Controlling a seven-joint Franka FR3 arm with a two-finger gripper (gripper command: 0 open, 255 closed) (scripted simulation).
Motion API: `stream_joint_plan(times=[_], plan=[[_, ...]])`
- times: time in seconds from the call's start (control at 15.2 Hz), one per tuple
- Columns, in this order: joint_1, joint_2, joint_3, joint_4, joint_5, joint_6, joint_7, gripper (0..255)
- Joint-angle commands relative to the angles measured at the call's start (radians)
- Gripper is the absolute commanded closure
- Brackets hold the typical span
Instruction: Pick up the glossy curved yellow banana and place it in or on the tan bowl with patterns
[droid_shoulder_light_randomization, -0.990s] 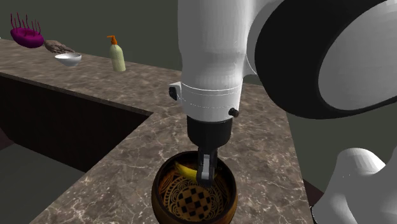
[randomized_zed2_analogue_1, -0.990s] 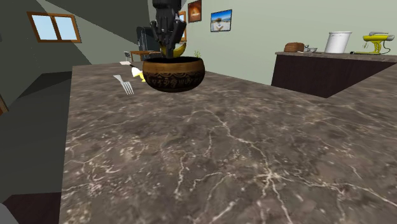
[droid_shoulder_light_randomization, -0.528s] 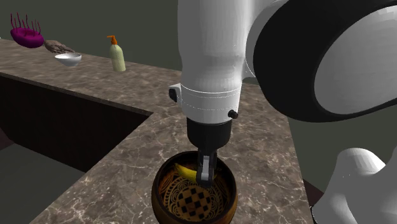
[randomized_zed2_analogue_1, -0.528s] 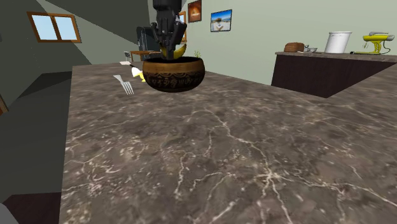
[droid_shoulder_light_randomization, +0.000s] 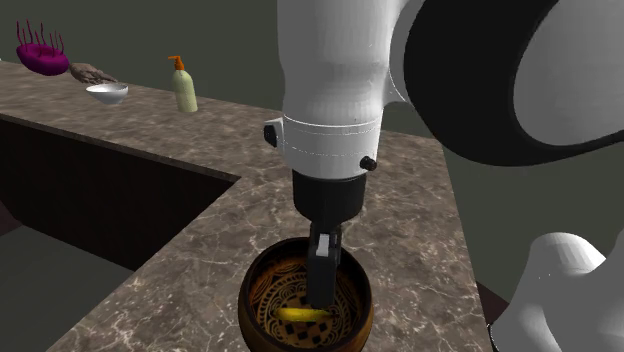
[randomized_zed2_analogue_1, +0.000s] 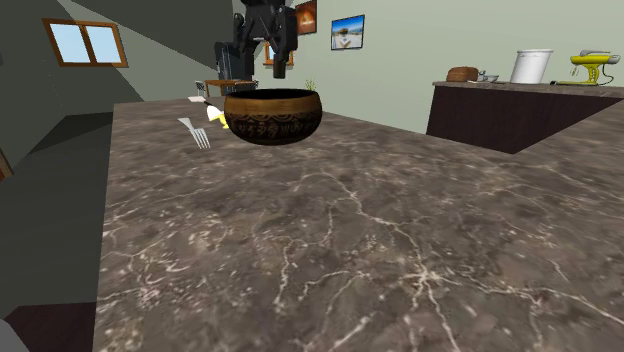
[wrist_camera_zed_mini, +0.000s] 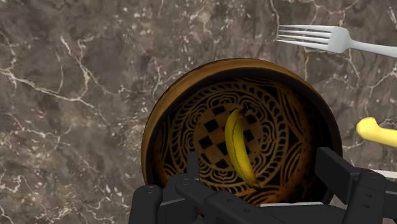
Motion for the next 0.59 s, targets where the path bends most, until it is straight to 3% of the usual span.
stream_joint_plan(times=[0.0,0.53], plan=[[-0.005,0.013,-0.005,0.069,-0.008,-0.058,0.003,0],[-0.007,0.02,-0.006,0.102,-0.012,-0.084,0.006,0]])
